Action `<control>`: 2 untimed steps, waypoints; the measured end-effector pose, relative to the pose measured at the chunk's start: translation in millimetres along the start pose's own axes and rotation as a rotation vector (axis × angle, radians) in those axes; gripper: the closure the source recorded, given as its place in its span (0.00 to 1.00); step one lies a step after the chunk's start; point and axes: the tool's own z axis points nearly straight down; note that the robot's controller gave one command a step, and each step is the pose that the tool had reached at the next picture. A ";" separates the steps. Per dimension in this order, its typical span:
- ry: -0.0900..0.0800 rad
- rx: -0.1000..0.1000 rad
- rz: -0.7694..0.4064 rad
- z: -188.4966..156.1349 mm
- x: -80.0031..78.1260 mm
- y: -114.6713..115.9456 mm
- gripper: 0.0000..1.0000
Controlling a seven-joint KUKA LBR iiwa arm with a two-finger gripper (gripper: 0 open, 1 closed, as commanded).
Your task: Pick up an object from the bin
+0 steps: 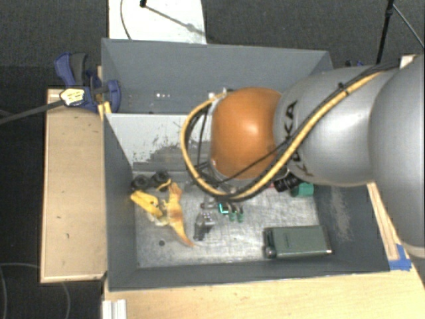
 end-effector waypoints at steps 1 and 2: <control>-0.007 -0.001 0.004 -3.8 -2.1 -0.6 0.00; -0.011 -0.004 -0.056 79.3 -4.1 43.4 1.00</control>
Offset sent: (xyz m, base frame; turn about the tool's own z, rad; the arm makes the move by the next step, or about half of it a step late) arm 0.0024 0.0421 -0.0808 -0.0566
